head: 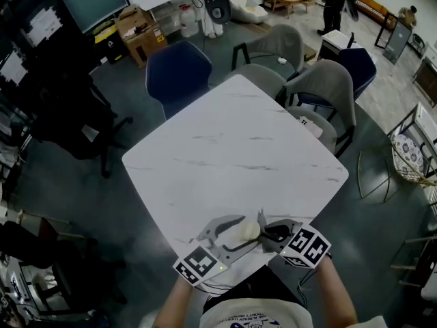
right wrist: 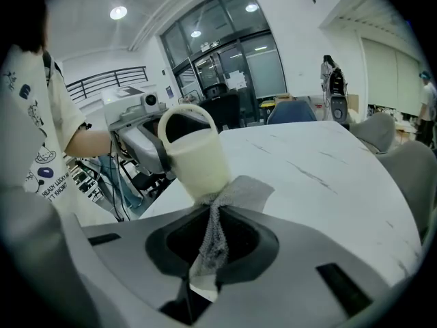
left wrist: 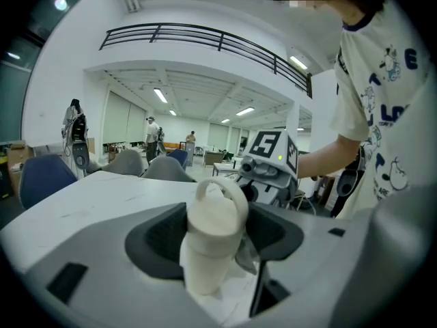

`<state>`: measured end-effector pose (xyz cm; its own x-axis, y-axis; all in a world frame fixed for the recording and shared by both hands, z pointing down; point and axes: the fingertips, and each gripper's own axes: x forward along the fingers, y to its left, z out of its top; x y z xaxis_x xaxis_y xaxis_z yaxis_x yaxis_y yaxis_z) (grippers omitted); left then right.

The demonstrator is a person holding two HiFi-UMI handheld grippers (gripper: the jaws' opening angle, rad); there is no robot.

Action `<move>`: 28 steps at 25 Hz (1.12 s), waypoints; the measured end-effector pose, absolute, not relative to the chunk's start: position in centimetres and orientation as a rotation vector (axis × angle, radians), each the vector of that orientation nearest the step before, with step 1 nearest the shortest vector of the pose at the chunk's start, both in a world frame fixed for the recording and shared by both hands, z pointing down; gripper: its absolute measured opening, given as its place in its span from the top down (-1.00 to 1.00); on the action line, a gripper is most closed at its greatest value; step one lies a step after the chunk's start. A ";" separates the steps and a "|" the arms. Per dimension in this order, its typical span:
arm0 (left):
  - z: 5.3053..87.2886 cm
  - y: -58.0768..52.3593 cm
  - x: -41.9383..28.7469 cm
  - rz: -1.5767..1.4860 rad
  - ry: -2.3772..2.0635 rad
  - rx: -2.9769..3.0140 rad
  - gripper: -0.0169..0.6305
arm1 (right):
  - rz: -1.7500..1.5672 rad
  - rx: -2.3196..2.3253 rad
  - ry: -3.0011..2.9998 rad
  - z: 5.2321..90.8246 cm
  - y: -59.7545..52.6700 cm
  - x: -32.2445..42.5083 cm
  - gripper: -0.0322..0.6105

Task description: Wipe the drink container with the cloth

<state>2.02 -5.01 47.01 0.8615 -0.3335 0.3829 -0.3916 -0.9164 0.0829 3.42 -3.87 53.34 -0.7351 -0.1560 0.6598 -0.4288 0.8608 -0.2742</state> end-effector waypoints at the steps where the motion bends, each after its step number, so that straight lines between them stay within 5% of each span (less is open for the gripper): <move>1: 47.0 -5.0 2.0 0.559 -0.547 2.882 0.10 | 0.545 0.417 -2.386 52.9 -3.9 3.4 0.76; 28: 47.2 -3.9 2.1 0.767 -0.010 2.988 0.10 | 0.365 0.268 -2.411 47.6 -3.9 3.2 0.75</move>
